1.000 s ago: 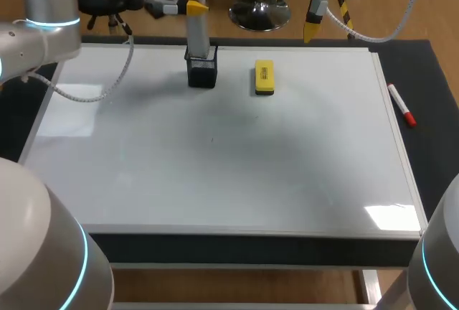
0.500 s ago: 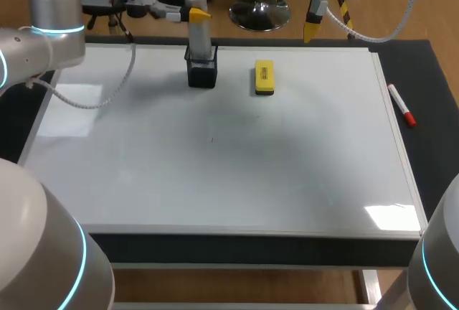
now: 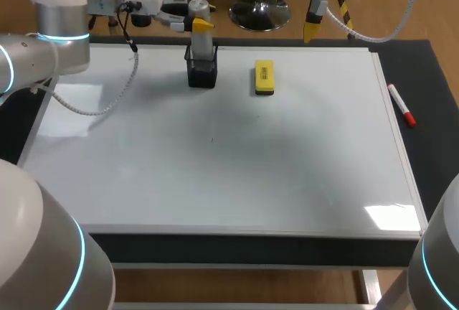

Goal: Pick up the inspection probe, press it on each red-marked spot on the whiteboard one by one, put down the probe, pick up the eraser, and wipe off all the red marks.

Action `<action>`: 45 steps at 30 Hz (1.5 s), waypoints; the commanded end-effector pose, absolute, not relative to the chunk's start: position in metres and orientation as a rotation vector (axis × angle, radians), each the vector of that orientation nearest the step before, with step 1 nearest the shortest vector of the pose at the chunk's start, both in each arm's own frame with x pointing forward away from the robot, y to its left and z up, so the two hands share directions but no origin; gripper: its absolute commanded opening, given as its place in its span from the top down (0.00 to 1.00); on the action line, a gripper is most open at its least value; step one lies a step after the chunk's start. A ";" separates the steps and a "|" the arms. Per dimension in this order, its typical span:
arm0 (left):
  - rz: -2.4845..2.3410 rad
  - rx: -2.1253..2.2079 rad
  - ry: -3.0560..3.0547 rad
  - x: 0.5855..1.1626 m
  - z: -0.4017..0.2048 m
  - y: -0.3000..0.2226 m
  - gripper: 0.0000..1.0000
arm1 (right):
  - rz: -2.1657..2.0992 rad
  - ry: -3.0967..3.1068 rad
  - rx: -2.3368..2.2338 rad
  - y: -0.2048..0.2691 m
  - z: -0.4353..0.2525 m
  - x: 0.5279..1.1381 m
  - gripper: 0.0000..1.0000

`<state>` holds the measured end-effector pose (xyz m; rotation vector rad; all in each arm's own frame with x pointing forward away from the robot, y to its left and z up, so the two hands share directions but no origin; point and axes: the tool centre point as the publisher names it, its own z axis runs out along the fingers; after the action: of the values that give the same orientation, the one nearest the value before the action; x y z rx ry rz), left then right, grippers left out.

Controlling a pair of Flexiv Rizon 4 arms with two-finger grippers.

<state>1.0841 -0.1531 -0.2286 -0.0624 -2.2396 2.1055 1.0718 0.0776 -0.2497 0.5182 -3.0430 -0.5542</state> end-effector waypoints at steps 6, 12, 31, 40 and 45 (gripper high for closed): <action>2.100 -0.066 -2.222 1.090 -0.243 -0.152 1.00 | -0.546 -3.039 0.520 0.077 -0.248 1.073 0.00; 2.090 -0.052 -2.225 1.091 -0.251 -0.151 1.00 | -0.546 -3.039 0.520 0.077 -0.248 1.073 0.00; 2.076 -0.044 -2.232 1.089 -0.258 -0.149 0.60 | -0.546 -3.039 0.520 0.077 -0.248 1.073 0.00; 2.072 -0.056 -2.245 1.084 -0.255 -0.142 0.00 | -0.546 -3.039 0.520 0.077 -0.248 1.073 0.00; 2.067 -0.061 -2.273 1.083 -0.251 -0.136 0.00 | -0.546 -3.039 0.520 0.077 -0.248 1.073 0.00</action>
<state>1.0877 -0.1403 -0.2563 -0.0664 -2.2518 2.0735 1.0718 0.0776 -0.2497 0.5182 -3.0429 -0.5542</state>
